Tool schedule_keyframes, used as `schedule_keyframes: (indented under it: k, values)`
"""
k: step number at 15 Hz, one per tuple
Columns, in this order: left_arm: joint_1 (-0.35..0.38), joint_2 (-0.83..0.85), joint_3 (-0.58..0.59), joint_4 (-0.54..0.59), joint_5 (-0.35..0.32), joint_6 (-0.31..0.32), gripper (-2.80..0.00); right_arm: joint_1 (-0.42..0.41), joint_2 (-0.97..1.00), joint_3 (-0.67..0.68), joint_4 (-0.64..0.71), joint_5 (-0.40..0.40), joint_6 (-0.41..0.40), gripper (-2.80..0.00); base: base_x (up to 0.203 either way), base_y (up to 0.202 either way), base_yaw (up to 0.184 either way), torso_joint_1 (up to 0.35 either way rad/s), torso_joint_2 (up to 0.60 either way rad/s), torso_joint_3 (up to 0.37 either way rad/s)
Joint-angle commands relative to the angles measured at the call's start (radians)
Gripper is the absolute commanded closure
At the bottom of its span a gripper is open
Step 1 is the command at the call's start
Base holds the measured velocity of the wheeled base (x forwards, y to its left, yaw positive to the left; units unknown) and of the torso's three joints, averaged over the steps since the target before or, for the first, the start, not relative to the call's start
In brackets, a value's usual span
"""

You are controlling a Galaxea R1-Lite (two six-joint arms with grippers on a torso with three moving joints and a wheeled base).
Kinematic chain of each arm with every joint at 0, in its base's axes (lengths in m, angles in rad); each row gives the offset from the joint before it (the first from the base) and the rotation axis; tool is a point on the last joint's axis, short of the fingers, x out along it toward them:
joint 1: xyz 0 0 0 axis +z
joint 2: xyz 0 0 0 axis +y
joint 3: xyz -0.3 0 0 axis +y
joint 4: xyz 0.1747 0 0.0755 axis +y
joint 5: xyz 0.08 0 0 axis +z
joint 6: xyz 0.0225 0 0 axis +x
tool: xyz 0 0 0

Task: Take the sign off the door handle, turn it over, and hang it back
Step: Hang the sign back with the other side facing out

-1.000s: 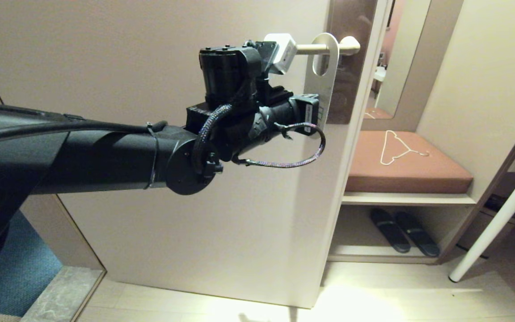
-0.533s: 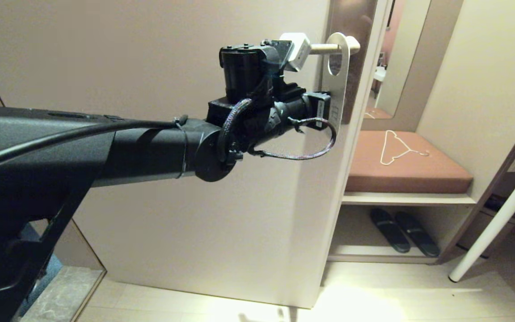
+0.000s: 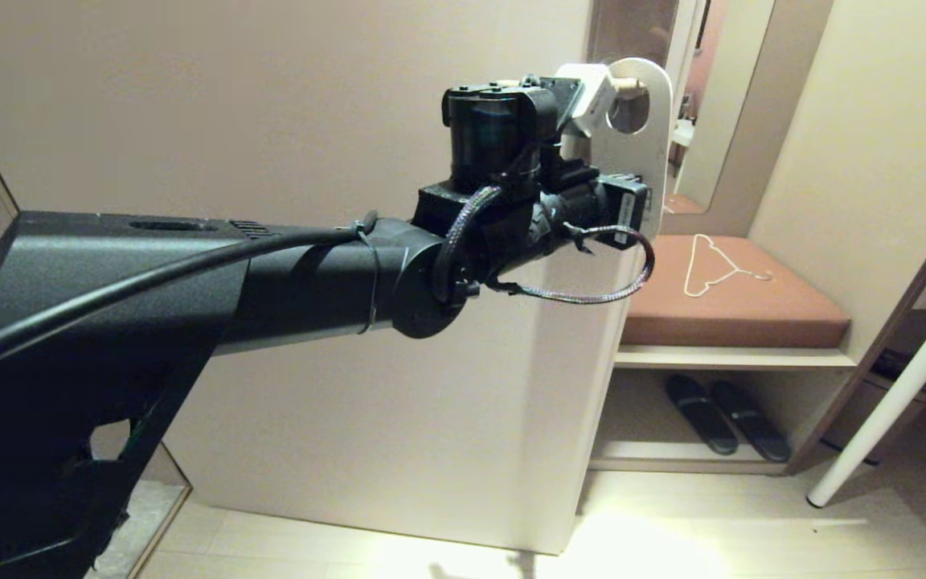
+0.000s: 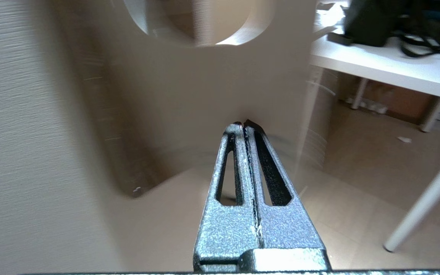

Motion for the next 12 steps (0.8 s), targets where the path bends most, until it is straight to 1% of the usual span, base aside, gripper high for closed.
schedule_keyframes:
  k: [1, 3, 6, 10, 12]
  values:
    - [-0.021, -0.006, 0.000, -0.003, 0.000, 0.001, 0.00, 0.000, 0.000, 0.000, -0.001, 0.000, 0.000, 0.00, 0.000, 0.000, 0.000, 0.000, 0.00, 0.000]
    - [-0.032, -0.012, -0.002, -0.001, 0.000, 0.001, 0.00, 0.000, 0.000, 0.000, -0.001, 0.000, 0.000, 0.00, 0.000, 0.000, 0.000, 0.000, 0.00, 0.000]
    - [-0.026, -0.007, -0.015, 0.002, 0.000, 0.003, 0.00, 0.000, 0.000, 0.000, -0.001, 0.000, 0.000, 0.00, 0.000, 0.000, 0.000, 0.000, 0.00, 0.000]
    - [0.033, 0.021, -0.018, -0.002, -0.002, 0.003, 0.00, 0.000, 0.000, 0.000, -0.001, 0.000, 0.000, 0.00, 0.000, 0.000, 0.000, 0.000, 0.00, 0.000]
    - [0.046, 0.028, -0.020, -0.003, -0.008, 0.003, 0.00, 0.000, 0.000, 0.000, -0.001, 0.001, 0.000, 0.00, 0.000, 0.000, 0.000, 0.000, 0.00, 0.000]
